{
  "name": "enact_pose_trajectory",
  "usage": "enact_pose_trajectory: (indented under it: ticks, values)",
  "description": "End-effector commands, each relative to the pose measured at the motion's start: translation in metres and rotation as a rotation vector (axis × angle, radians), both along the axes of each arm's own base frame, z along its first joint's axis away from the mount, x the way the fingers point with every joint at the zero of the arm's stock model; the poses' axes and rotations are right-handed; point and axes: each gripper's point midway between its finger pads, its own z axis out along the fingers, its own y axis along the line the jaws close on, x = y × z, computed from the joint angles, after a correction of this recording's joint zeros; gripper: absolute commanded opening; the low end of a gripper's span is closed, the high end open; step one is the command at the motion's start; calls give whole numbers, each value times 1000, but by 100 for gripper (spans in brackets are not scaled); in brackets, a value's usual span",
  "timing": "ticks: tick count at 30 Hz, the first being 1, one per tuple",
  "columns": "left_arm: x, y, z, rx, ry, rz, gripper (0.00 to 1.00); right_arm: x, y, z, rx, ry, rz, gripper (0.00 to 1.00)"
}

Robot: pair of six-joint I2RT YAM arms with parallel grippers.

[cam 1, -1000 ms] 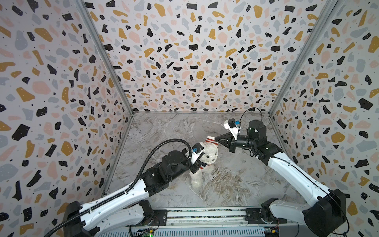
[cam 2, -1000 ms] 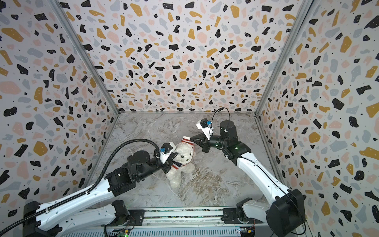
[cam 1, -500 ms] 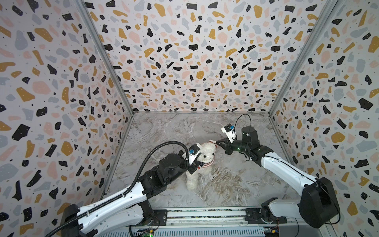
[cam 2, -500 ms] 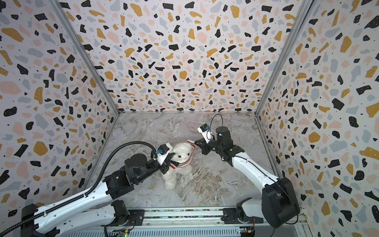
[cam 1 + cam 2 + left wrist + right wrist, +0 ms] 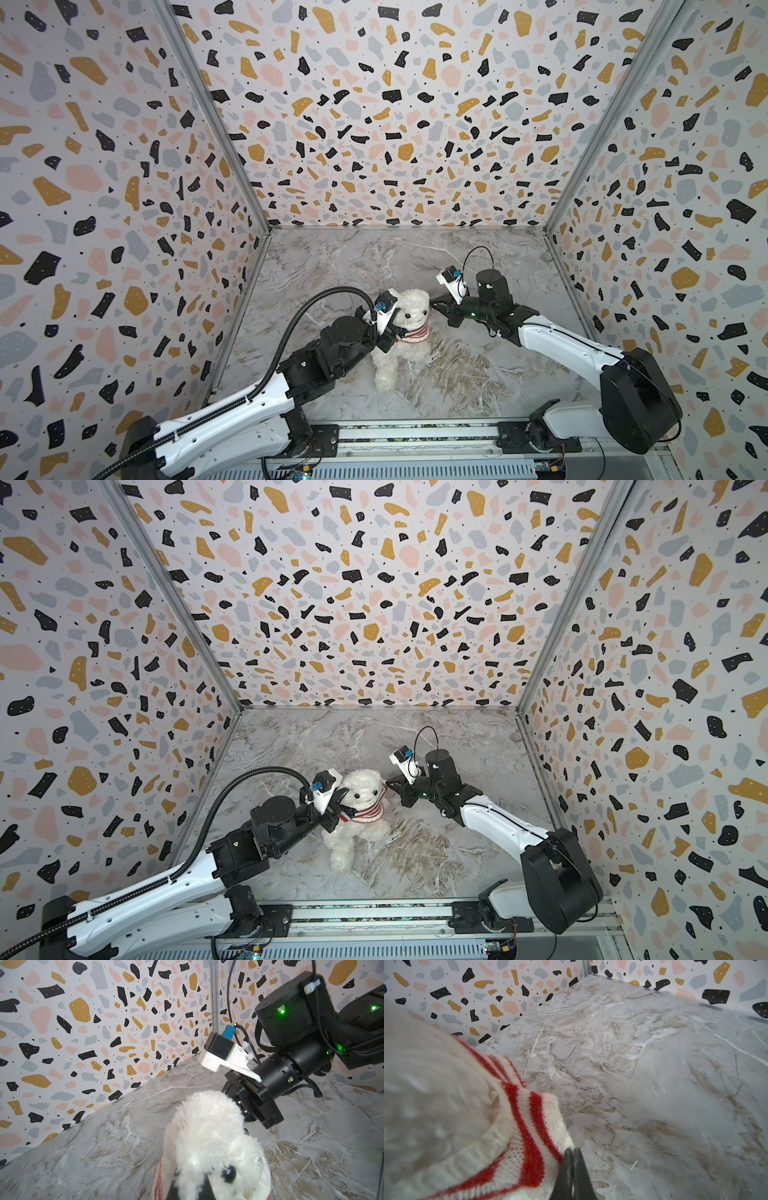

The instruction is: Dress the teddy bear

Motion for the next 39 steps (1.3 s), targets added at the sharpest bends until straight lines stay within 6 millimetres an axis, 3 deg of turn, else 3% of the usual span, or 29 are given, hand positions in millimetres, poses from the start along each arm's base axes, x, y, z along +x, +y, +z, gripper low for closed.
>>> enact_pose_trajectory:
  ticks: [1, 3, 7, 10, 12, 17, 23, 28, 30, 32, 34, 39]
  values:
    - [5, 15, 68, -249, -108, 84, 0, 10, -21, -25, -109, -3, -109, 0]
    - [8, 19, 68, -263, -88, 114, 0, 12, -28, -22, -92, -33, -136, 0]
    - [10, 17, 63, -238, -54, 118, 0, -18, -22, 32, 71, -249, -58, 2]
    - [8, 12, 58, -225, -41, 95, 0, -44, -15, 65, 117, -390, -2, 22]
    - [5, 7, 59, -235, -39, 61, 0, -54, -14, 74, 130, -419, 8, 31]
    - [-8, -8, 60, -247, -33, -51, 0, -83, -9, 77, 170, -489, 33, 45]
    - [-12, -16, 63, -264, -21, -97, 0, -89, 6, 70, 174, -472, 79, 48]
    - [-12, -17, 66, -280, -12, -102, 0, -92, 16, 73, 200, -481, 104, 42]
    - [-11, -18, 66, -284, -7, -98, 0, -94, 19, 75, 206, -483, 113, 31]
    - [-10, -17, 65, -288, -2, -91, 0, -93, 20, 72, 198, -478, 114, 14]
    - [-8, -16, 68, -302, 4, -78, 0, -88, 19, 63, 173, -459, 90, 1]
    - [11, 6, 80, -390, 42, 97, 0, -75, 10, 22, 91, -406, 5, 0]
